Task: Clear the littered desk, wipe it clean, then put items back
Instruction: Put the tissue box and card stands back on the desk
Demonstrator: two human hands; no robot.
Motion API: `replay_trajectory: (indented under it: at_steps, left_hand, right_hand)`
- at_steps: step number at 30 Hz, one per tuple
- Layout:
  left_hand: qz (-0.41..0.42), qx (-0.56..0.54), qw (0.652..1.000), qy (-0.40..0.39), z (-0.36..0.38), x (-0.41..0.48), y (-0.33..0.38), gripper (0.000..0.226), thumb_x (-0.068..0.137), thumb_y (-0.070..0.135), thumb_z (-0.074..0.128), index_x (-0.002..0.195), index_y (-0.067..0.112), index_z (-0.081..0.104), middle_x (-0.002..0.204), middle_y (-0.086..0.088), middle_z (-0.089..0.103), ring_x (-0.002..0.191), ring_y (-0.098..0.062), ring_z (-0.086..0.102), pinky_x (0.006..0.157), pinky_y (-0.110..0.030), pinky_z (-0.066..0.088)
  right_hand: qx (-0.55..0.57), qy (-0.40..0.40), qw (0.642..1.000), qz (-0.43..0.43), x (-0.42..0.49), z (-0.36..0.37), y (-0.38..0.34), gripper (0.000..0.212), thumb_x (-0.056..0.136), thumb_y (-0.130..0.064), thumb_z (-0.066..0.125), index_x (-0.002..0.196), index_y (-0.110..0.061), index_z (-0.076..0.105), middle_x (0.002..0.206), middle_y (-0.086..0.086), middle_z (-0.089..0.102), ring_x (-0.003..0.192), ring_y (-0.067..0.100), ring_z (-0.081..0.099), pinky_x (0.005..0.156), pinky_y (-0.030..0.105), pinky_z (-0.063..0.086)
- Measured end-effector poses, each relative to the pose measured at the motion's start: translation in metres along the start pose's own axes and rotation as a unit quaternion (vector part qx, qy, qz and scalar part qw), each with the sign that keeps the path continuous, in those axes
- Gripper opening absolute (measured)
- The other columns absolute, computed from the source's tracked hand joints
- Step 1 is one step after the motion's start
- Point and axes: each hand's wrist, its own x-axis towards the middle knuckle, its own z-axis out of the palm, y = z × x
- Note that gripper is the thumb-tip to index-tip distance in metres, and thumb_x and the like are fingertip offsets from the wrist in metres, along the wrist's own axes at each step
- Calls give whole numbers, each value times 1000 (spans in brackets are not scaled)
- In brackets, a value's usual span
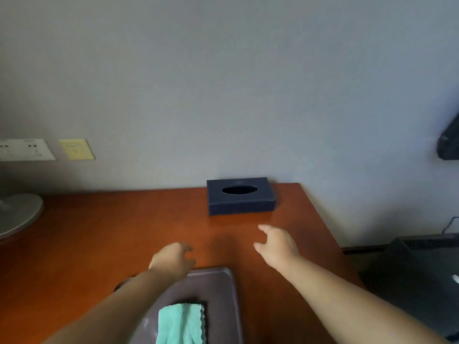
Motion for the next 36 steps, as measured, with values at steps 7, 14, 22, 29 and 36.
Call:
replay_trajectory:
  at_steps: [7,14,22,29,36]
  left_hand:
    - [-6,-1,999,45,21,-71,25,38,88,35,54,123,22,58,124,0,60,114,-20,56,92,-26,45]
    - [-20,-13,997,72,44,-152,31,29,88,37,54,114,28,63,118,5,63,106,-18,59,88,-30,49]
    - [-122,-45,982,135,35,-253,-39,39,89,32,55,127,24,55,132,3,55,116,-18,54,95,-31,46]
    - [-238,-59,953,176,30,-349,-125,37,90,31,54,126,24,56,132,3,54,119,-18,52,96,-31,45]
    - [-377,-90,900,201,46,-486,-233,33,87,35,55,119,26,61,126,6,58,117,-18,53,93,-30,46]
  right_hand:
    - [-6,-27,999,-42,-72,-4,18,60,91,-30,59,145,-21,35,148,-2,40,136,17,37,108,29,36]
    - [-10,-54,995,-81,-137,-4,27,59,92,-28,57,145,-21,35,149,-3,37,137,16,35,111,28,29]
    - [1,-110,977,-181,-188,31,-36,57,88,-25,60,142,-22,41,146,-3,42,134,16,39,108,26,32]
    - [-10,-164,945,-284,-240,79,-123,57,87,-23,61,141,-22,43,146,-2,42,134,15,39,106,24,30]
    - [-25,-227,891,-392,-347,154,-237,54,85,-24,62,137,-22,47,140,-1,50,130,19,45,105,27,35]
